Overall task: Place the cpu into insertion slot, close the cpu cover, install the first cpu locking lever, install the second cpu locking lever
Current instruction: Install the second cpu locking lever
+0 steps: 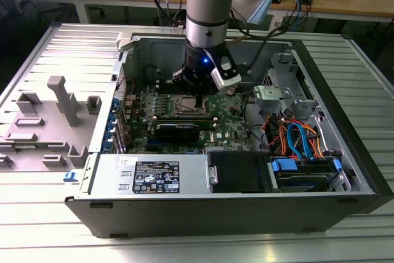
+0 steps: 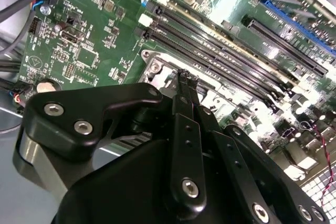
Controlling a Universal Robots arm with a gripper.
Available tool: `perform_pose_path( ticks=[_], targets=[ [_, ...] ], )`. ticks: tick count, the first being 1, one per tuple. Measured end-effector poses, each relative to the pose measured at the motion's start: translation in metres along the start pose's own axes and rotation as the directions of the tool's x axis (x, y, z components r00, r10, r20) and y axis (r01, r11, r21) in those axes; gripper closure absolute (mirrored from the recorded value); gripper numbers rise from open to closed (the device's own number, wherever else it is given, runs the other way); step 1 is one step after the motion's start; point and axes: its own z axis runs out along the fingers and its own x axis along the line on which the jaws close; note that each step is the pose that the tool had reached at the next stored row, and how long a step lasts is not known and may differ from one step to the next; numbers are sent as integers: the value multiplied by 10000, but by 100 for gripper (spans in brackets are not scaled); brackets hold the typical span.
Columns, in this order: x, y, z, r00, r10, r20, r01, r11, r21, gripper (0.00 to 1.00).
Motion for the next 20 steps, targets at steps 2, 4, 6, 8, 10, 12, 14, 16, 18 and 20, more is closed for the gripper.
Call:
perform_pose_path(
  ticks=[2, 4, 6, 8, 10, 12, 14, 16, 18, 20],
  targets=[
    [1, -10, 0, 10000, 2, 1, -2, 10000, -1, 89],
    [0, -10, 0, 10000, 0, 0, 0, 10000, 0, 89],
    [0, -11, 0, 10000, 1, 1, -1, 10000, 0, 89],
    [0, -12, 0, 10000, 1, 0, -1, 10000, 0, 89],
    [0, -12, 0, 10000, 1, 0, -1, 10000, 0, 89],
    [0, -12, 0, 10000, 0, 0, 0, 10000, 0, 89],
    [0, -15, 1, 10000, 0, 1, 0, 10000, -1, 89],
    [1, -17, -1, 10000, 0, 0, 0, 10000, 0, 89],
    [0, -17, -19, 10000, 0, 0, 0, 10000, 1, 89],
    [0, -22, -36, 10000, 0, 1, 0, 10000, 7, 89]
  ],
)
